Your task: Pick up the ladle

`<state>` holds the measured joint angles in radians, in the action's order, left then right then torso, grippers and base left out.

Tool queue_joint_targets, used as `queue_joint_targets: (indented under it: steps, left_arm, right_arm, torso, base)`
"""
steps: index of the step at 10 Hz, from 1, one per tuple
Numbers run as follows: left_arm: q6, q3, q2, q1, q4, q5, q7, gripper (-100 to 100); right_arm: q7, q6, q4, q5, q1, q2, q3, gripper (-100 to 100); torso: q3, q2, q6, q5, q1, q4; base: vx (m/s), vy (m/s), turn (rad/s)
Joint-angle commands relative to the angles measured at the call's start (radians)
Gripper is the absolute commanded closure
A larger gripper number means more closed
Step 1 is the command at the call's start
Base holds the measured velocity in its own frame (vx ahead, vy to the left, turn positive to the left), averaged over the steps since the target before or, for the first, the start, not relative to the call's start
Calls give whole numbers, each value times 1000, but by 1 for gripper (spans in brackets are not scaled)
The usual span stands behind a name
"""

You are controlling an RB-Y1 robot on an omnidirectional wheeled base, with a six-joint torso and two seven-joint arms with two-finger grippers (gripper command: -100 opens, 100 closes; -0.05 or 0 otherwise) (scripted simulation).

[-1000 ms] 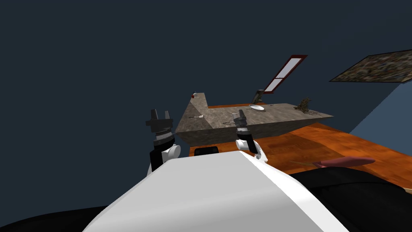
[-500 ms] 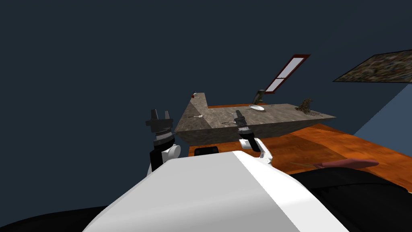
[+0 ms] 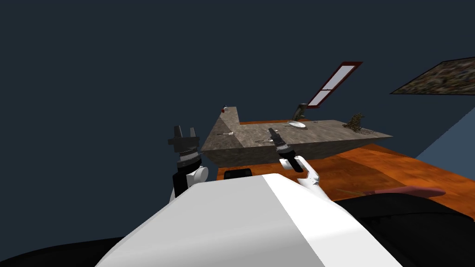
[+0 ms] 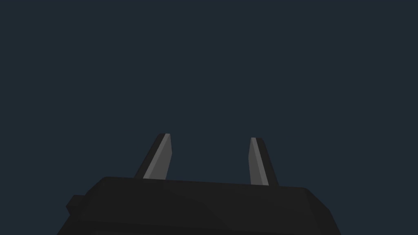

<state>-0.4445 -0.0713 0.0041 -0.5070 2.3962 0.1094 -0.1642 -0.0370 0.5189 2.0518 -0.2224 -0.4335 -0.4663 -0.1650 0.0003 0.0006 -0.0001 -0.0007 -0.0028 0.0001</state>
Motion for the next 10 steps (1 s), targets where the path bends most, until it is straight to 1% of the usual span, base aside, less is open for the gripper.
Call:
queue_joint_targets:
  steps: [1, 2, 3, 4, 5, 6, 7, 8, 9, 10]
  left_arm:
    - [0, 0, 0, 0, 0, 0, 0, 0]
    - [0, 0, 0, 0, 0, 0, 0, 0]
    - [0, 0, 0, 0, 0, 0, 0, 0]
    - [0, 0, 0, 0, 0, 0, 0, 0]
    - [0, 0, 0, 0, 0, 0, 0, 0]
    - [0, 0, 0, 0, 0, 0, 0, 0]
    - [0, 0, 0, 0, 0, 0, 0, 0]
    - [0, 0, 0, 0, 0, 0, 0, 0]
    - [0, 0, 0, 0, 0, 0, 0, 0]
    - [0, 0, 0, 0, 0, 0, 0, 0]
  right_arm:
    - [4, 14, -11, -23, 3, -36, -5, -100]
    - [11, 37, -37, -66, 16, -73, -14, -100]
    - [11, 37, -37, -71, 16, -90, -14, -100]
    - [19, 62, -65, -112, 30, -127, -21, -100]
    - [19, 62, -65, -120, 30, -145, -21, -100]
    - [26, 89, -95, -160, 45, -181, -27, -100]
    - [26, 89, -95, -172, 45, -200, -27, -100]
    - [33, 118, -128, -211, 62, -235, -31, -100]
    - [33, 118, -128, -225, 62, -255, -31, -100]
    - [40, 148, -163, -262, 80, -290, -34, -100]
  torso:
    - [0, 0, 0, 0, 0, 0]
    - [0, 0, 0, 0, 1, 0]
    - [0, 0, 0, 0, 0, 0]
    - [0, 0, 0, 0, 1, 0]
    - [0, 0, 0, 0, 0, 0]
    - [0, 0, 0, 0, 0, 0]
    - [0, 0, 0, 0, 0, 0]
    - [0, 0, 0, 0, 1, 0]
    - [0, 0, 0, 0, 0, 0]
    - [0, 0, 0, 0, 1, 0]
  base:
    - [-13, -30, 25]
    - [-9, -34, 50]
    - [-9, -30, 36]
    - [-20, -37, 61]
    - [-19, -33, 35]
    - [-11, -34, 73]
    - [-12, -30, 38]
    - [-20, -32, 83]
    - [-17, -26, 46]
    - [-15, -27, 80]
